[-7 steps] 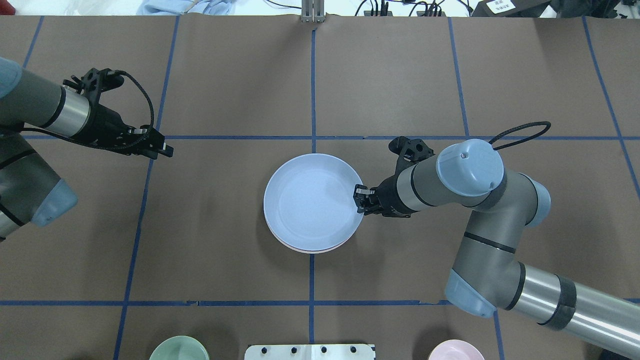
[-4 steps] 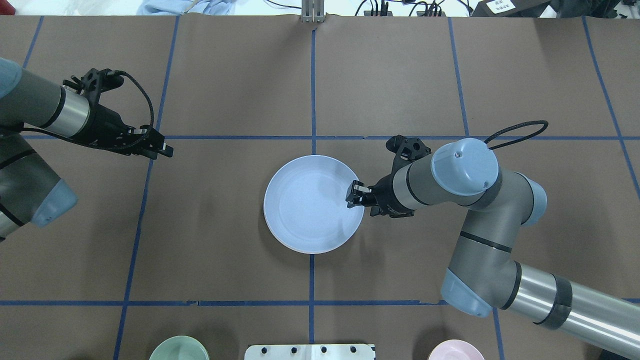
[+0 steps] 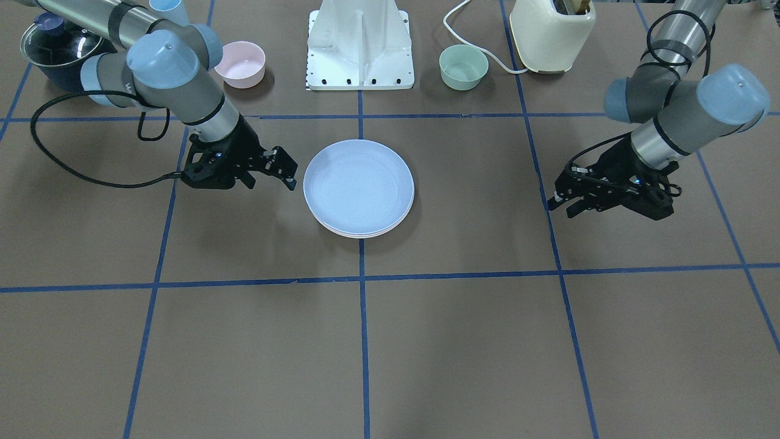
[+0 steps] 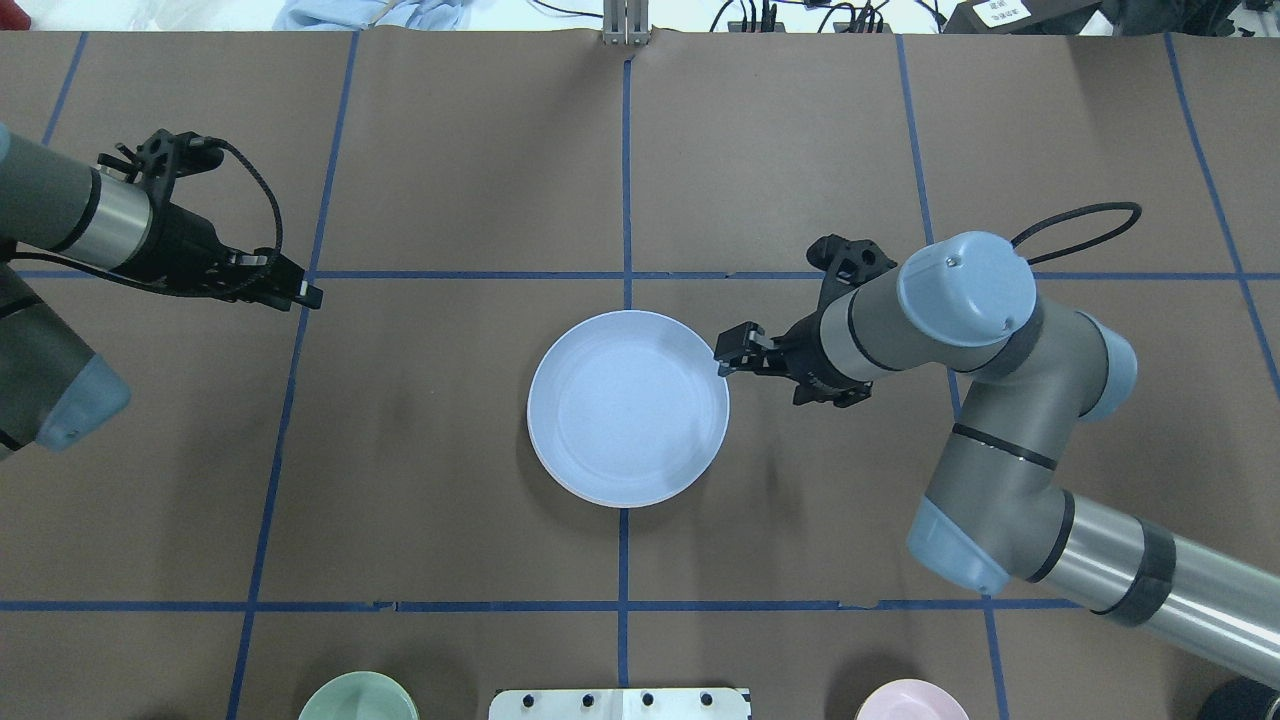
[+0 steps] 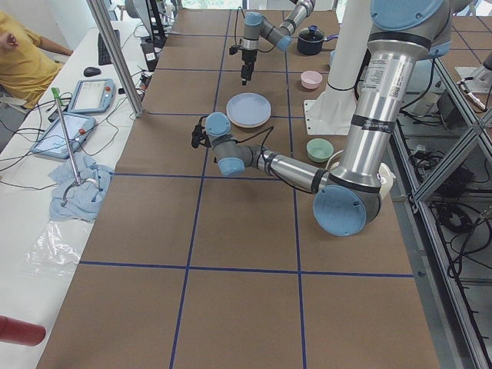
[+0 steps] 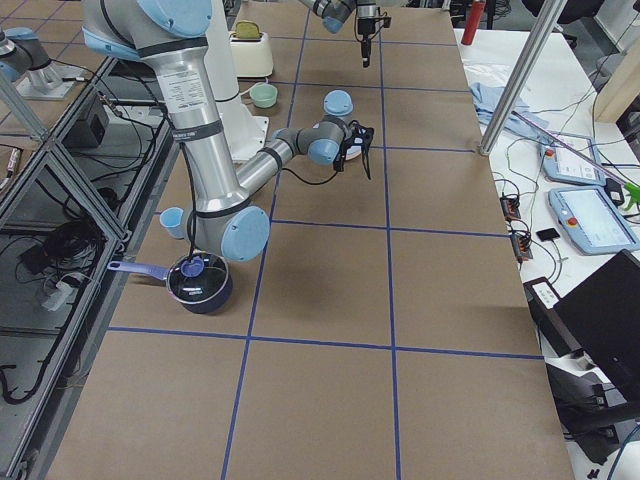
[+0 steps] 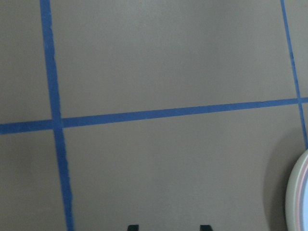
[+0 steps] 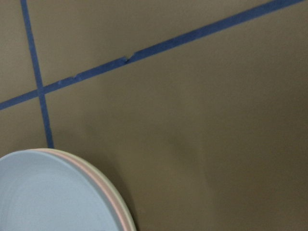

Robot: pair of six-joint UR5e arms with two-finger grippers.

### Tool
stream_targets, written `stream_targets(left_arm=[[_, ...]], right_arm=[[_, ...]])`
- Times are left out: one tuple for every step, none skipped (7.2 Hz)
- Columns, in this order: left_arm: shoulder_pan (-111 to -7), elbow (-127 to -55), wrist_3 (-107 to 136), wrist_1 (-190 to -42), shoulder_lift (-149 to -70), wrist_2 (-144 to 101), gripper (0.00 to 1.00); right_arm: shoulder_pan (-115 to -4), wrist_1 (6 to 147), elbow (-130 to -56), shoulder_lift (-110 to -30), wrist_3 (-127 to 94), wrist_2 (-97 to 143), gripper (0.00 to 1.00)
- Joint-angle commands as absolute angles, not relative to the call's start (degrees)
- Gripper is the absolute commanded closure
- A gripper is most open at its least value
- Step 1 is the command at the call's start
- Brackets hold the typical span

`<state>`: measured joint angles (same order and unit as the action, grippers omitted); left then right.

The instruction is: Stack three plates with pink and blue

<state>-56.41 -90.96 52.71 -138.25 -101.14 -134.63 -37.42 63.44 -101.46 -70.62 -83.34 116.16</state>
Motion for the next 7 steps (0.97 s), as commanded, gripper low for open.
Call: stream_targets(left_arm=[[-63.9, -90.7, 36.9, -137.8, -95.9, -134.6, 0.47], [-67.6, -90.1, 29.3, -137.7, -93.3, -134.4, 0.47], [-72.4, -88.3, 21.3, -137.4, -91.2, -134.4, 0.47], [-76.2, -86.2, 14.0, -135.5, -90.4, -134.3, 0.47], [-80.2, -85.2, 8.3, -132.0, -90.4, -134.2, 0.47], [-84.8, -84.9, 1.3, -126.5, -90.4, -134.2, 0.46], [-88.9, -85.0, -4.9, -122.6, -90.5, -134.2, 0.00]], right_arm=[[-45.0, 63.5, -101.5, -77.5, -69.8, 121.4, 0.00], [-49.1, 63.5, -101.4, -81.1, -61.3, 123.7, 0.00], [-53.7, 63.5, -101.0, -85.4, -51.6, 126.2, 0.00], [-58.4, 63.9, -100.6, -89.1, -42.8, 128.1, 0.00], [-63.8, 66.9, -100.5, -91.5, -33.9, 130.0, 0.00], [-69.6, 71.1, -100.5, -93.0, -24.3, 132.4, 0.00], [-74.2, 75.9, -100.5, -93.2, -17.6, 133.5, 0.00]])
